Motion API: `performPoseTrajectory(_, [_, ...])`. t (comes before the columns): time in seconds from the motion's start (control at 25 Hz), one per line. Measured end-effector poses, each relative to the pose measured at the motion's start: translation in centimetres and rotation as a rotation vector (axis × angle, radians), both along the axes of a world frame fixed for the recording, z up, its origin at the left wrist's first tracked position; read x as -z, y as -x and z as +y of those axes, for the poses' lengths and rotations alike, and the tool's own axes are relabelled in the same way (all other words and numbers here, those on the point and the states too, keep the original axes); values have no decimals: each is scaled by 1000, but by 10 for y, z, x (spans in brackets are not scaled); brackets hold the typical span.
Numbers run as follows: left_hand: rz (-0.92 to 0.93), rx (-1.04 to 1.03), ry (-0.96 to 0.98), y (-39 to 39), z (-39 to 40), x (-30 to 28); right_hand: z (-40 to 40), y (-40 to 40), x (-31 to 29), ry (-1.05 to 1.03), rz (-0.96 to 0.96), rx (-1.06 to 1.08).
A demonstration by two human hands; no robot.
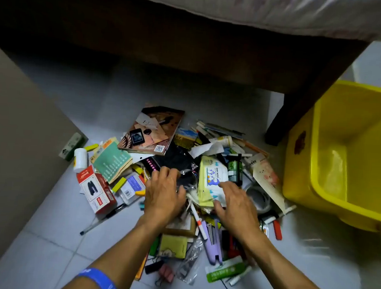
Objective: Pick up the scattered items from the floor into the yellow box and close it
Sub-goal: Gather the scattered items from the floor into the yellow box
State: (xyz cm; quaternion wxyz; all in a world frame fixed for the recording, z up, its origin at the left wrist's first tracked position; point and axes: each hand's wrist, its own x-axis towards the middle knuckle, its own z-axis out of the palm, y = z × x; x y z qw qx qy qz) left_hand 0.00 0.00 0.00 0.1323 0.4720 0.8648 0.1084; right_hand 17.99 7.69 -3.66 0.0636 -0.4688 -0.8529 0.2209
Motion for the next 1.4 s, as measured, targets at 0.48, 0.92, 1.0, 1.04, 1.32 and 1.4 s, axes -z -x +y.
performPoseTrajectory(0.48, [-109,-43,123,15,24,57,12,35,20,1177,645,705])
performPoseTrajectory(0.92, [-84,-30,51,-30,-2,31,29,-96,-154,739,1318,753])
performPoseTrajectory(1.0, [-105,-62,-7,-39,-7,20,44,-95,-162,752,1222,793])
performPoseTrajectory(1.04, [-119,-85,-71,-43,-8,10,37,-95,-160,725,1082,761])
performPoseTrajectory(1.32, [-292,300,-538,-84,13,-87,-6,-87,-133,61,569,378])
performPoseTrajectory(1.4, [-336,433,-657,-99,19,-117,2,-97,-145,-57,561,287])
